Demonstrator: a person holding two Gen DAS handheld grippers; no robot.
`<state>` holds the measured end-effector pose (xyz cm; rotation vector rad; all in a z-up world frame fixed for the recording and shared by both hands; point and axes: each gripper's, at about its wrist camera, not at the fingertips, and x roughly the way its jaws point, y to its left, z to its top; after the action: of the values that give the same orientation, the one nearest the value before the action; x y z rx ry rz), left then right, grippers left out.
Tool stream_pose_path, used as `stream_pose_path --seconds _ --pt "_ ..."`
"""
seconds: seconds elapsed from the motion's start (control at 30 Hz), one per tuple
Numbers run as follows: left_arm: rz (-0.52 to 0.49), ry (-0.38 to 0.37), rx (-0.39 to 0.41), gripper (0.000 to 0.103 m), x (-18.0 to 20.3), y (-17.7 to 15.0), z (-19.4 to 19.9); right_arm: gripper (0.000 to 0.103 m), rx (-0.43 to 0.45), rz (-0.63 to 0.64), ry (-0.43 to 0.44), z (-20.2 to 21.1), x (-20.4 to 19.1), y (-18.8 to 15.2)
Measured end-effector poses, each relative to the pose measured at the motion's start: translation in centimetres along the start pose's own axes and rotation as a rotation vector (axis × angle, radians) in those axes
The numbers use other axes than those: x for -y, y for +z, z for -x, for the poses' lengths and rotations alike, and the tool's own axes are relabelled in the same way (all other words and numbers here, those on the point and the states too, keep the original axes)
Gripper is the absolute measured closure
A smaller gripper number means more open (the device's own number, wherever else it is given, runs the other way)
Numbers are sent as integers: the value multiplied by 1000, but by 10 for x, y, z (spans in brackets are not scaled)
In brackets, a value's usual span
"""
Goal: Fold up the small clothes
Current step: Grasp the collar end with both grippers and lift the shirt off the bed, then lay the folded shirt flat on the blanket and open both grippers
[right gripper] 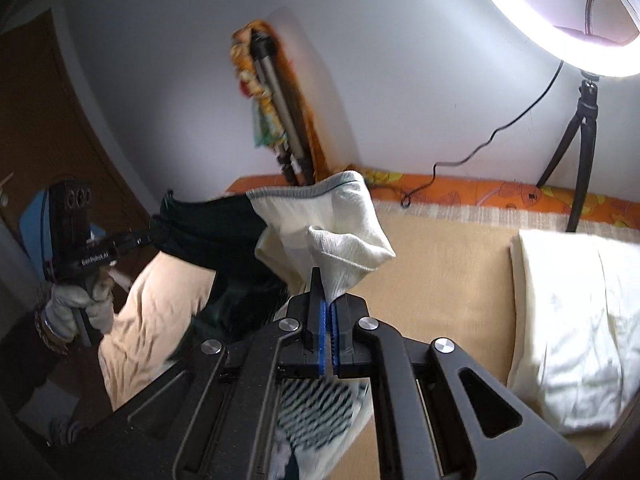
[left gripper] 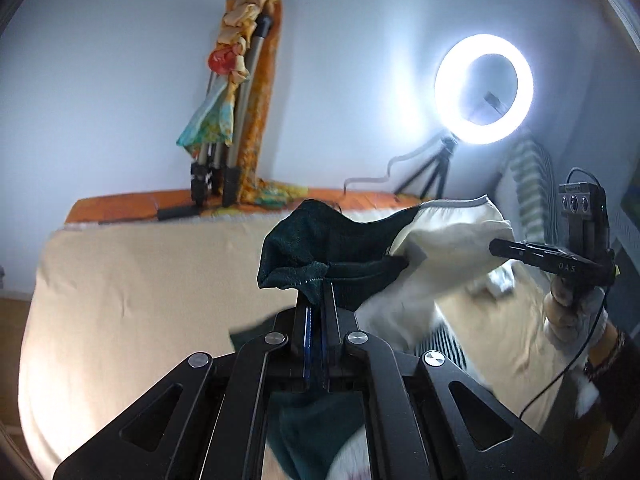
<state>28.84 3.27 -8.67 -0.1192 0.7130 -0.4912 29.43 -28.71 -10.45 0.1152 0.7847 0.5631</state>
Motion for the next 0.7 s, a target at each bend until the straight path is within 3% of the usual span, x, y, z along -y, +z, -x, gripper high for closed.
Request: stream_pose_path --seconds 0.17,0.43,0.5,0.63,0.7 --pt "-29 9 -32 101 6 -50 18 100 -54 63 -22 10 -25 -60" --pt "-101 32 -170 99 14 -125 32 100 -82 144 -130 30 -38 -131" --pt "-123 43 -191 97 15 -136 38 96 -104 144 -144 40 -35 -142" --pt "-102 34 -188 96 12 -150 63 58 -94 85 -121 66 -29 -154" --pt "-90 37 -165 96 9 -150 75 58 -73 40 -87 77 -28 -153"
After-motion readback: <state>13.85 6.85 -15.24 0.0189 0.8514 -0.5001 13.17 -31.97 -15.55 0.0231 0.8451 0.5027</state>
